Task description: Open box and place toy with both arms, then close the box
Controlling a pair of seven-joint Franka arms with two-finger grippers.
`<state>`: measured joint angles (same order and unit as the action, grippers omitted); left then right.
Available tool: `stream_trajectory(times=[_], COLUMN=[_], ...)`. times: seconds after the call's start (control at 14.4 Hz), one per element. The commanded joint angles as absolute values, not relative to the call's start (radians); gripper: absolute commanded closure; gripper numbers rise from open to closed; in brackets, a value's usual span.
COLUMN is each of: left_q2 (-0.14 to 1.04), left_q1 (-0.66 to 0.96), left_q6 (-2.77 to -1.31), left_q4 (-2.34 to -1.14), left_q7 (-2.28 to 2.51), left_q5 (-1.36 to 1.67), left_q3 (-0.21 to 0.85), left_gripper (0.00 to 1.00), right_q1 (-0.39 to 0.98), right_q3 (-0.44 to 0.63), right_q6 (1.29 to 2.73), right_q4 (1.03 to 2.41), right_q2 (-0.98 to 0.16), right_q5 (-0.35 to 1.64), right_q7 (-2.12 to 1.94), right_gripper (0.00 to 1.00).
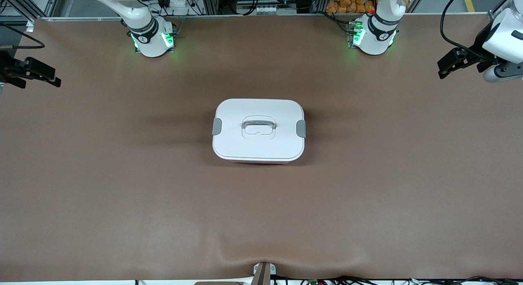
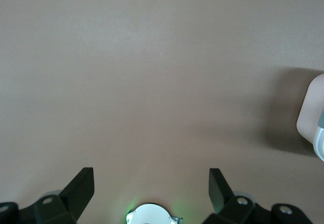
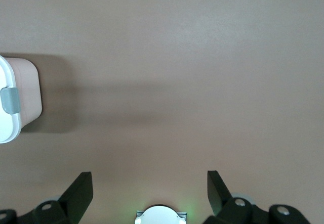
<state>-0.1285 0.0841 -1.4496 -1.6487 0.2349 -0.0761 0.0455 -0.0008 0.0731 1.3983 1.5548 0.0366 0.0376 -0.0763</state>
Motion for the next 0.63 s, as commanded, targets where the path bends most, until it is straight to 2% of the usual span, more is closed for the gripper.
stream_trajectory(times=[0.0, 0.56], left_q2=[-0.127, -0.138], left_q1=[0.075, 0.055], left_q6=[-1.444, -1.447], left_q4=[-1.641, -1.654], left_q7=[0.216, 0.213], left_q5=[-0.06, -0.06], left_q3=[0.04, 0.038], left_gripper=[0.0, 0.0], right_q1=[-0.009, -0.009], right_q3=[0.063, 0.063], right_q6=[1.385, 1.385], right_q4=[1.539, 1.537], right_q2=[0.029, 0.029], right_q5=[0.023, 0.023], right_q7=[-0.063, -0.063], right_gripper=[0.0, 0.0])
